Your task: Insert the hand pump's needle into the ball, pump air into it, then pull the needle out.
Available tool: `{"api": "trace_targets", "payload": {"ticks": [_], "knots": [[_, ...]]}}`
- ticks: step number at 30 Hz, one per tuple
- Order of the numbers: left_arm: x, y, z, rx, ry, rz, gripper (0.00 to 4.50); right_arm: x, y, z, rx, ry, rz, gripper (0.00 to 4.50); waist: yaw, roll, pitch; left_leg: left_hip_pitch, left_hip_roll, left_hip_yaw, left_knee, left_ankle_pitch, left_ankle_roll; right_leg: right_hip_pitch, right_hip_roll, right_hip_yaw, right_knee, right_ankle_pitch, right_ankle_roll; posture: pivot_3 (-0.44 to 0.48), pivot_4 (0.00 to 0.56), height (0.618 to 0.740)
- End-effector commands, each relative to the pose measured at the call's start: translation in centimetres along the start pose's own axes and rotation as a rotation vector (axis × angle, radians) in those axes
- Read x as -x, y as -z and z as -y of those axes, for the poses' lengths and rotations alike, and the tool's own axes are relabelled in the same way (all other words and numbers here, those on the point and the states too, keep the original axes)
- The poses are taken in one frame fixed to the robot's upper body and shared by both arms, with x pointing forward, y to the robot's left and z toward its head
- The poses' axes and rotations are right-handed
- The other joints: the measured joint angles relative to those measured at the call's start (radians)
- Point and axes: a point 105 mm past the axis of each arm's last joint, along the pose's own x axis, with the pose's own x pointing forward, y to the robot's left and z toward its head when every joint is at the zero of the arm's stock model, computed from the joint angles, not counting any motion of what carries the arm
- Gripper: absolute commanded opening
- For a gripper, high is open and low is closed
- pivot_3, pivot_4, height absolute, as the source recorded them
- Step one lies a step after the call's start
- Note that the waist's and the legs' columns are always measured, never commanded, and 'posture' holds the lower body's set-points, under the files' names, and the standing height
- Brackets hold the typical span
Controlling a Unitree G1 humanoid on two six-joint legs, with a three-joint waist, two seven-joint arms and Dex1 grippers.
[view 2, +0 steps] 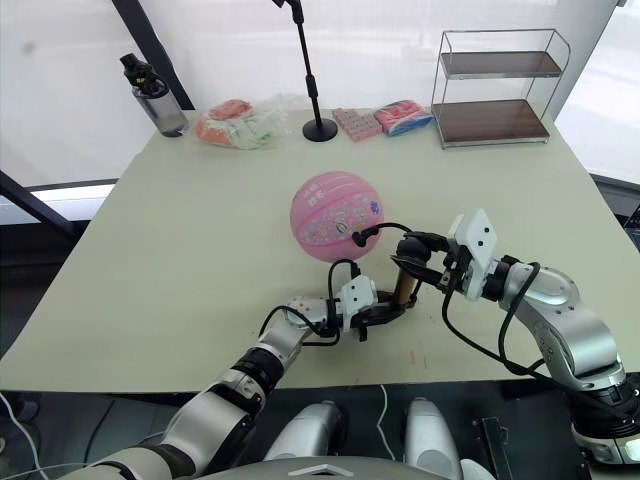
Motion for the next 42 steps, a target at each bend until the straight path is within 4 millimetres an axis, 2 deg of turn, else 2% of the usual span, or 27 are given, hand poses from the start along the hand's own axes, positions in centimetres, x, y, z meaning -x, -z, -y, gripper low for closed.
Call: {"api": "trace_targets", "payload": {"ticks": [1,6,17,21,29,33,38,42], "knots": [[0.3,3.0,2.6,0.065,0.071,-0.091,1.07,0.2,-0.5,0.4,-0.001,-0.009,-0.032,1.69,0.001,0.0,0.0,0.0,0.0,0.0,0.0,0.0,0.0,0.0,0.0,0.0,0.0,0.0,-0.001,0.0,0.15,0.74],[0.3,3.0,2.8,0.066,0.075,-0.091,1.07,0.9,-5.0,1.1,0.045,-0.037,0.035,1.69,0.003,0.001,0.002,-0.002,0.0,0.0,0.0,0.0,0.0,-0.001,-0.001,0.0,0.0,0.001,-0.001,0.0,0.15,0.74],[0.5,3.1,2.8,0.061,0.081,-0.098,1.07,3.4,-12.3,3.1,0.094,-0.037,0.115,1.69,0.003,0.001,0.005,-0.003,-0.001,-0.001,-0.001,0.0,0.0,-0.002,-0.001,-0.001,-0.001,0.001,-0.001,0.0,0.15,0.74],[0.5,3.1,2.8,0.061,0.083,-0.097,1.07,4.0,-14.1,3.3,0.1,-0.035,0.131,1.69,0.004,0.001,0.006,-0.003,0.0,-0.001,-0.001,0.0,0.0,-0.002,-0.001,-0.001,-0.001,0.001,-0.001,0.0,0.15,0.74],[0.4,3.2,2.8,0.067,0.075,-0.094,1.07,4.6,-16.0,3.6,0.098,-0.029,0.154,1.69,0.004,0.001,0.007,-0.004,-0.001,-0.001,-0.001,0.0,0.0,-0.002,-0.002,-0.001,-0.001,0.001,-0.001,0.0,0.15,0.74],[0.4,3.2,2.7,0.067,0.074,-0.095,1.07,4.6,-16.1,3.8,0.1,-0.025,0.148,1.69,0.008,0.002,0.007,-0.006,-0.001,0.0,-0.001,0.0,0.0,-0.005,-0.002,-0.001,-0.001,0.001,-0.002,0.0,0.15,0.74],[0.3,3.2,2.7,0.067,0.075,-0.094,1.07,4.1,-13.2,3.6,0.101,-0.035,0.044,1.69,0.011,0.002,0.007,-0.007,-0.001,0.0,-0.001,0.0,0.0,-0.005,-0.003,-0.001,-0.001,0.001,-0.001,0.0,0.15,0.74],[0.3,3.2,2.7,0.067,0.073,-0.095,1.07,3.3,-9.9,2.8,0.083,-0.066,-0.011,1.69,0.01,0.001,0.007,-0.005,-0.001,0.0,-0.001,0.0,0.0,-0.004,-0.002,-0.001,-0.001,0.001,-0.001,0.0,0.15,0.74]]}}
